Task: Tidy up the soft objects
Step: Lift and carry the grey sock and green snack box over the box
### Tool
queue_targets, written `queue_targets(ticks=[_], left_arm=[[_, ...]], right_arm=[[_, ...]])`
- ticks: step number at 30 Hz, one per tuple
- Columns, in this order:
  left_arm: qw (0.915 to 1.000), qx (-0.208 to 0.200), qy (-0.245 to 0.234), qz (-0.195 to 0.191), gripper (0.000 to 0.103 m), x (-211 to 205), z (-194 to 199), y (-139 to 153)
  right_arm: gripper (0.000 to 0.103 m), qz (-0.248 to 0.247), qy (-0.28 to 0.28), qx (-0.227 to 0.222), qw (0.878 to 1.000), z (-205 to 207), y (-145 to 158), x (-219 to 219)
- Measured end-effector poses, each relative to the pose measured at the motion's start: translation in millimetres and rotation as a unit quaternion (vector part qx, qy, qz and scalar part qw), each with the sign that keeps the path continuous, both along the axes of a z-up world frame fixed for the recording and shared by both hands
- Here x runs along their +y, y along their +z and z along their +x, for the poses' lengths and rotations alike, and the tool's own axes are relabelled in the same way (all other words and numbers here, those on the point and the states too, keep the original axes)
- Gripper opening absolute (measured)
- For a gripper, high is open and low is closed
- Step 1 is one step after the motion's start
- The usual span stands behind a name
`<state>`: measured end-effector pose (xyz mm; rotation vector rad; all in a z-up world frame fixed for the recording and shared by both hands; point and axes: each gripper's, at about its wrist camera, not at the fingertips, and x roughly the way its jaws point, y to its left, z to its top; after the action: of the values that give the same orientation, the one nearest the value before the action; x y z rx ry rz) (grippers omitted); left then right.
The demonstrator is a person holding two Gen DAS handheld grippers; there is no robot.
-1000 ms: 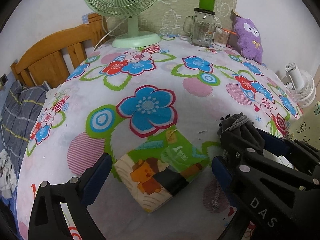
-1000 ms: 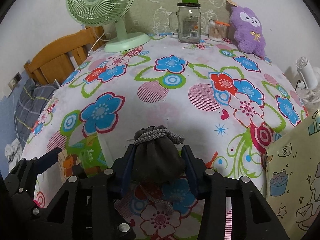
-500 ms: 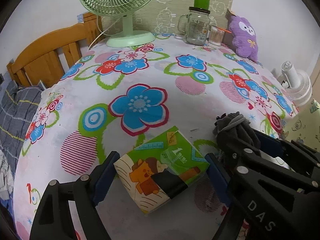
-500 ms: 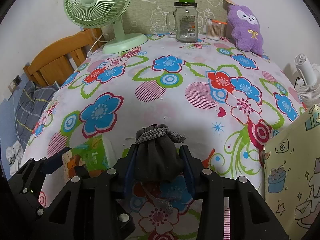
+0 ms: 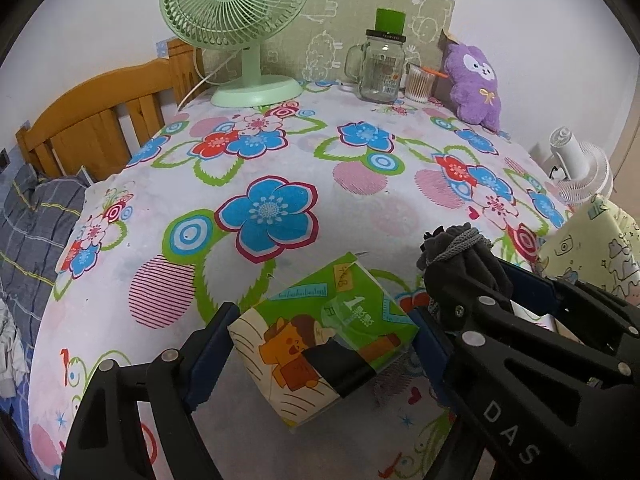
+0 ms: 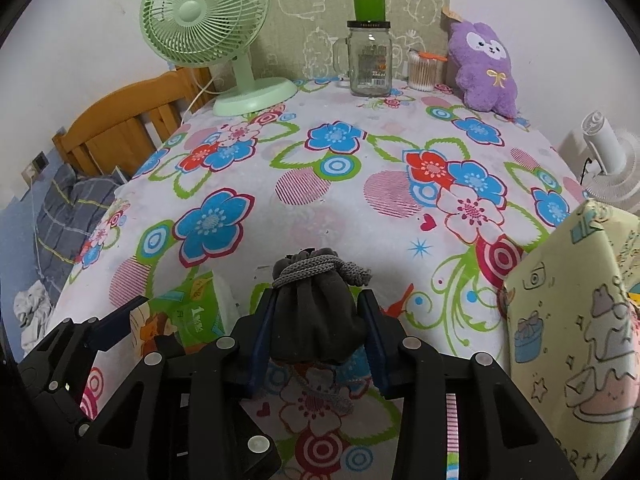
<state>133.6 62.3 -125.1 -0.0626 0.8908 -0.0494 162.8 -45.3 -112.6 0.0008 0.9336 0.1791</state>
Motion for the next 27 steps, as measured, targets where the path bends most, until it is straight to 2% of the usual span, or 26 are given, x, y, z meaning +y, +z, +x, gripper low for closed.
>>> queue_targets(ticks=[27], left_arm=[[0.9989, -0.045, 0.01, 0.011, 0.086, -17, -35, 39]], right_arm=[[0.044, -0.001, 0.004, -0.046, 0.999, -36, 44, -16]])
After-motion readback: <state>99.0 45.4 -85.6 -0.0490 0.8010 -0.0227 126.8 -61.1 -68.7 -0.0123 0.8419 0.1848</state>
